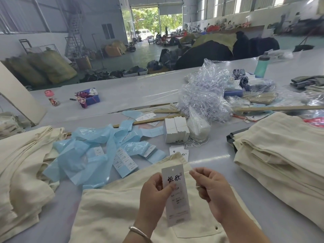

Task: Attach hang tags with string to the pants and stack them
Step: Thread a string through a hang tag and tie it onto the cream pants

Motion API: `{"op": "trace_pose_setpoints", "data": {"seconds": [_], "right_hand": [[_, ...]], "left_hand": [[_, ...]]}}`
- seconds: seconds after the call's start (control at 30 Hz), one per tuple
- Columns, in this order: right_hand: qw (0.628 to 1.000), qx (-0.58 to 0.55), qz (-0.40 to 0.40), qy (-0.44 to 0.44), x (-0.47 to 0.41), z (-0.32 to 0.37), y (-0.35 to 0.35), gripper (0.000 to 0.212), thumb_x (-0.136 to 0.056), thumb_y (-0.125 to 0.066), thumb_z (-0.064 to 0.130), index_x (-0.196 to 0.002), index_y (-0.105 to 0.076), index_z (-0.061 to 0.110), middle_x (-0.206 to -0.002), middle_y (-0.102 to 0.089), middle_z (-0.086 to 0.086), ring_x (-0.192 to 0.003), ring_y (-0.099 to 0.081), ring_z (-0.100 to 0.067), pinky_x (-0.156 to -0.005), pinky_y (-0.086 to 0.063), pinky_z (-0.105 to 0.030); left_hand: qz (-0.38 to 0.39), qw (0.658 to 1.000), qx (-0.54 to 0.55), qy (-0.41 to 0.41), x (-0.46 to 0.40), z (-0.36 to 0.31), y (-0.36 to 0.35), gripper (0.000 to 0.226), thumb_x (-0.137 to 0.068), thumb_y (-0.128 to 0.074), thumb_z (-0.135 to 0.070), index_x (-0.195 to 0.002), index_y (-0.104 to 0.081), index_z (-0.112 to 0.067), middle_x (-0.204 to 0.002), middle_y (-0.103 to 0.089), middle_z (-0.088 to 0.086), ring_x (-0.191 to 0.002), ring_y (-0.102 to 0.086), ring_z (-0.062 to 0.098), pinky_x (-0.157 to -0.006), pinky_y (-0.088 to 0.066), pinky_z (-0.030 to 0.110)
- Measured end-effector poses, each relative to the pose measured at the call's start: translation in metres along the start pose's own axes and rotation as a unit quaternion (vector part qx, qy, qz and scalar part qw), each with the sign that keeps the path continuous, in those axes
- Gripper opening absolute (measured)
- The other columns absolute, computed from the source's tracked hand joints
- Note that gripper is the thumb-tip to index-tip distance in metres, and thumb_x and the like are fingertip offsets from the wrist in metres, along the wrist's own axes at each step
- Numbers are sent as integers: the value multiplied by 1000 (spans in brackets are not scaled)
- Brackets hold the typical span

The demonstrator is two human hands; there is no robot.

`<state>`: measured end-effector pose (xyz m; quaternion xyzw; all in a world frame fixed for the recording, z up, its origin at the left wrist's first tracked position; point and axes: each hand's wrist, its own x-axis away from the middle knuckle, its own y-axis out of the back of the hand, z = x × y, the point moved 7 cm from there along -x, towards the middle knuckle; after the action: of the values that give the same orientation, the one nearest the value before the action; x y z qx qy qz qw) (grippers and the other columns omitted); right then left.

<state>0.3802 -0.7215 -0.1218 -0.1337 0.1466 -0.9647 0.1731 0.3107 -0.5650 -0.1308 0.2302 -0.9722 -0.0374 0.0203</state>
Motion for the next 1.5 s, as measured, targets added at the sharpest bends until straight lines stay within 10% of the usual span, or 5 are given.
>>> {"op": "trace_pose_setpoints", "data": {"seconds": [0.17,0.4,0.77,1.17,1.5], "right_hand": [[972,172,-44,152,7,22,-2,13,-85,-70,11,-73,-69,9,-56,-60,-12,-50,-48,-12,-51,-43,-25],[918,339,-84,188,7,25,-6,21,-86,-69,22,-67,-62,24,-44,-51,16,-42,-43,-4,-52,-39,-30],[939,255,-138,182,13,22,0,17,-88,-66,15,-71,-66,19,-56,-64,1,-53,-58,-15,-59,-51,-40],[948,187,-139,217,18,26,27,20,-82,-73,9,-66,-68,20,-45,-44,7,-43,-34,-4,-45,-31,-15],[913,298,-106,259,9,70,78,34,-84,-63,0,-108,-68,25,-48,-47,16,-42,-35,-7,-48,-33,-13]], "left_hand": [[31,998,25,-38,2,-11,-14,24,-71,-72,-12,-95,-68,-15,-88,-74,7,-83,-70,25,-75,-59,38],[62,996,-4,-68,7,-22,-28,25,-76,-68,-15,-96,-72,-31,-87,-74,7,-84,-69,33,-76,-59,47],[62,994,-24,-89,10,-31,-39,22,-87,-57,-28,-99,-74,-24,-93,-75,3,-87,-67,28,-78,-54,47],[83,995,54,-26,-7,-32,-62,21,-85,-68,-2,-75,-73,-19,-72,-70,1,-66,-62,11,-62,-48,18],[115,985,-96,-87,-32,-49,-123,15,-89,-64,-7,-80,-63,-20,-89,-73,-6,-85,-67,11,-71,-53,28]]}}
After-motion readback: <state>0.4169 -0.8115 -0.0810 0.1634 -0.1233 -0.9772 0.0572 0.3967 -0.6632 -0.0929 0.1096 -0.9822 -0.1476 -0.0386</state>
